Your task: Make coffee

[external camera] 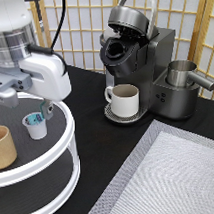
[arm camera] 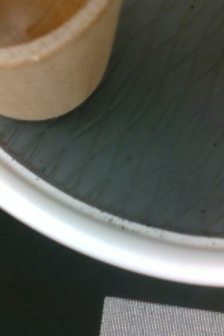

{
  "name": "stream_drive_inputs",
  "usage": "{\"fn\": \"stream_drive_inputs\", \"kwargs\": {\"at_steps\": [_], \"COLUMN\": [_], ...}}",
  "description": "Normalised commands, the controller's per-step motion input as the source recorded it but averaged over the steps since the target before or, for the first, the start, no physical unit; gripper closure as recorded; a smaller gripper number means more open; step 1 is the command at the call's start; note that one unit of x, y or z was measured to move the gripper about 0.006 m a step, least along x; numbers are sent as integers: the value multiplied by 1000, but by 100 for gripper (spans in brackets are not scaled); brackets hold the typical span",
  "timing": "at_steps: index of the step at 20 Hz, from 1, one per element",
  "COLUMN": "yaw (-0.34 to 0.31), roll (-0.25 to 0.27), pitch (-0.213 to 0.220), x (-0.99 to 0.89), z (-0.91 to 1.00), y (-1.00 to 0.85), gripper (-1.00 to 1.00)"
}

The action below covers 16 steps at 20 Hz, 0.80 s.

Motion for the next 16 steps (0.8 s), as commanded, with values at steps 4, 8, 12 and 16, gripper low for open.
{"fn": "stream_drive_inputs", "kwargs": {"at_steps": [4,8,12,16], "yaw": [-8,-4,-5,-2], "roll": [-46,-41,-38,-36], "pitch": [-69,-80,-88,-88], "x": [-259,-234,-230,-194], "z": [-291,-310,-321,-243], "y": [121,119,78,36], "gripper": [-100,-100,-100,-100]}}
